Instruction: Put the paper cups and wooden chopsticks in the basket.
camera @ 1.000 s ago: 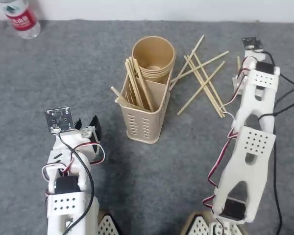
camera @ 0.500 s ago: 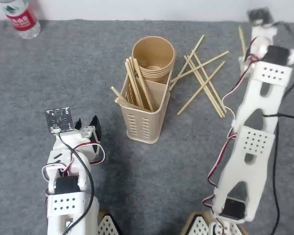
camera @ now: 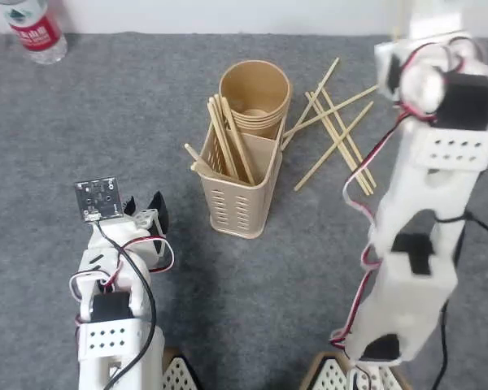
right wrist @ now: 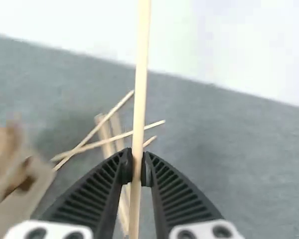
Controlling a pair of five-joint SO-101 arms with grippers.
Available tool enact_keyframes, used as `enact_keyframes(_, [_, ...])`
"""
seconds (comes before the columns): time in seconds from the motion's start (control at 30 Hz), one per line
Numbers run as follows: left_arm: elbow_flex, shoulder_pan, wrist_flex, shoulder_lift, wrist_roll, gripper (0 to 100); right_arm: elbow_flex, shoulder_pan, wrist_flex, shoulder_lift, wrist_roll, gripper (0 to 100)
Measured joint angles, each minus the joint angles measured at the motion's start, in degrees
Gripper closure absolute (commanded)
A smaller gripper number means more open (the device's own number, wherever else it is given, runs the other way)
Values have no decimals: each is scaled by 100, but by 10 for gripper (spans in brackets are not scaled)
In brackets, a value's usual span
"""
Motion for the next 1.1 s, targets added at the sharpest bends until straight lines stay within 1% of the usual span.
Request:
enact_keyframes(0.17, [0, 0, 0, 0, 0, 827, 1943, -809, 0, -1653, -18, 993])
enact_keyframes(0.27, [0, 0, 0, 0, 0, 827, 2796, -1204, 0, -2673, -18, 993])
enact_keyframes(0.37, [0, 0, 0, 0, 0, 827, 3508, -1363, -35, -3420, -18, 992])
enact_keyframes(0.47, [0, 0, 0, 0, 0, 827, 4255, -1398, -527, -3851, -149, 992])
enact_keyframes(0.57, [0, 0, 0, 0, 0, 827, 5125, -1415, -1468, -4273, -651, 992])
enact_keyframes(0.67, [0, 0, 0, 0, 0, 827, 6189, -1802, -2541, -4949, -932, 992])
enact_keyframes(0.77, [0, 0, 0, 0, 0, 827, 7596, -2145, -3886, -5873, -958, 992])
enact_keyframes(0.9, [0, 0, 0, 0, 0, 827, 10048, -2233, -6295, -7253, -932, 992])
enact_keyframes(1.0, [0, 0, 0, 0, 0, 827, 11684, -2242, -7974, -7938, -905, 992])
enact_keyframes(1.03, [0, 0, 0, 0, 0, 827, 11947, -2242, -8281, -8000, -905, 992])
enact_keyframes(1.1, [0, 0, 0, 0, 0, 827, 12193, -2330, -8571, -8018, -905, 992])
